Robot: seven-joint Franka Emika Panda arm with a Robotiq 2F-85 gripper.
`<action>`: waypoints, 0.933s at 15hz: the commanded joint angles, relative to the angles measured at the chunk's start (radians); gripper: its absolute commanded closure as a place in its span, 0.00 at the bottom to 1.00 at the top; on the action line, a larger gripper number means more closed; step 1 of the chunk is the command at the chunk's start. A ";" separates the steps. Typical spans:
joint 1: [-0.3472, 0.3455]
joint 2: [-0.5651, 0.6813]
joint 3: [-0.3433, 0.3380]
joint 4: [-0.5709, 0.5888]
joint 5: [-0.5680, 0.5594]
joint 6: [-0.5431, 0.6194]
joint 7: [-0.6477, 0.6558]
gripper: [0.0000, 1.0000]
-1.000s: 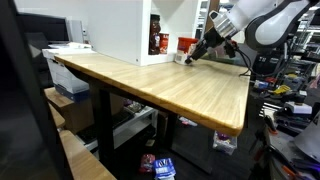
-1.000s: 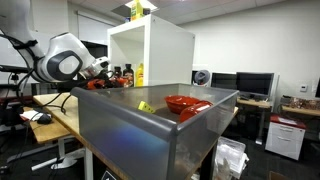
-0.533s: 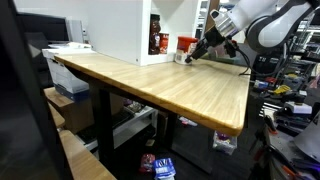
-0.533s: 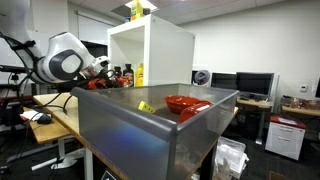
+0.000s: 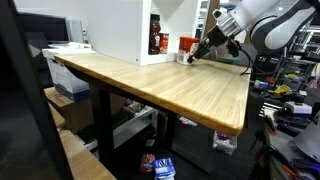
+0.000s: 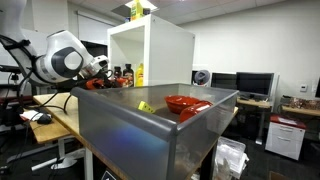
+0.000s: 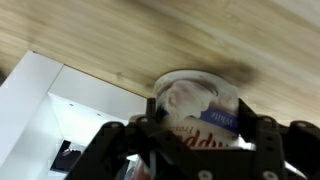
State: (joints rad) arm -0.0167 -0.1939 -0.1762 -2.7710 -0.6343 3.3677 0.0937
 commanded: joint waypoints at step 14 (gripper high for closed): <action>0.116 -0.249 -0.072 -0.009 -0.144 -0.278 0.303 0.51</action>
State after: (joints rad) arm 0.0698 -0.3624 -0.2377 -2.7712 -0.7835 3.1503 0.3700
